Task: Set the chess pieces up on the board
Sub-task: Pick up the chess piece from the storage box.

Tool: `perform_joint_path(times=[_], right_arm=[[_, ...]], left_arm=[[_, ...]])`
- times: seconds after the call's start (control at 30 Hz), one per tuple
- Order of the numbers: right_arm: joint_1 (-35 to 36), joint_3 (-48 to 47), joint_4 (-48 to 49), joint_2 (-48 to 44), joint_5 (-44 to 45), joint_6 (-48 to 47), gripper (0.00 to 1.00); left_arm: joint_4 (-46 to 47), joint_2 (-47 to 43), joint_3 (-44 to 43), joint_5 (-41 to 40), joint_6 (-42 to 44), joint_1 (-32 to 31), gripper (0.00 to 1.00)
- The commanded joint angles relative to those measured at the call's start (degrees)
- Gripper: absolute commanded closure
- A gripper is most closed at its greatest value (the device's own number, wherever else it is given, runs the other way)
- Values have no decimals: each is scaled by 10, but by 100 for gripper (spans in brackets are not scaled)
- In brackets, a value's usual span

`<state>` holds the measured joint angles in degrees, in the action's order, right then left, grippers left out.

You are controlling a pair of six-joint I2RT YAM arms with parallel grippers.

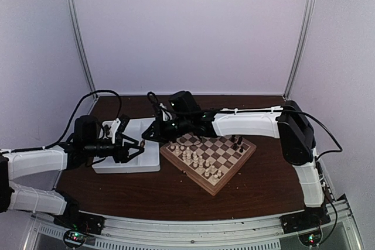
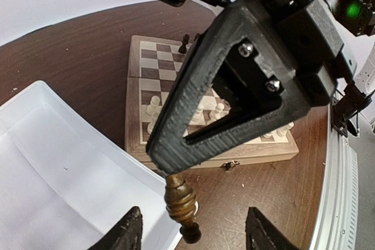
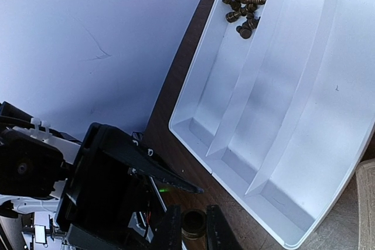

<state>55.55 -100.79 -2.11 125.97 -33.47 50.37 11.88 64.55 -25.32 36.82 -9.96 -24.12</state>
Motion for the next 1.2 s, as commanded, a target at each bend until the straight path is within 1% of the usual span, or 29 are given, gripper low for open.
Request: perform_joint_path(times=[0.0,0.2,0.4,0.57,0.63,0.77,0.87,1.0,1.17], right_arm=[[2,6,19,-29,21,-17,92],[2,29,54,-48,24,-14,92],[2,45,76,-54,20,-6,92],[2,51,81,-55,19,-4,91],[2,51,81,-55,19,-5,91],[2,51,82,-53,20,-6,91],[2,52,83,-52,19,-4,91],[3,52,83,-52,17,-4,90],[2,58,83,-54,18,-4,89]], left_arm=[[16,-12,3,-3,-1,-3,44],[15,13,-5,23,-1,-3,56],[12,30,-13,29,-1,-3,60],[9,35,-17,30,-1,-3,71],[8,33,-17,29,0,-3,72],[12,22,-12,31,1,-3,66],[13,14,-10,32,2,-3,67],[12,13,-10,30,1,-3,76],[11,12,-11,29,1,-3,93]])
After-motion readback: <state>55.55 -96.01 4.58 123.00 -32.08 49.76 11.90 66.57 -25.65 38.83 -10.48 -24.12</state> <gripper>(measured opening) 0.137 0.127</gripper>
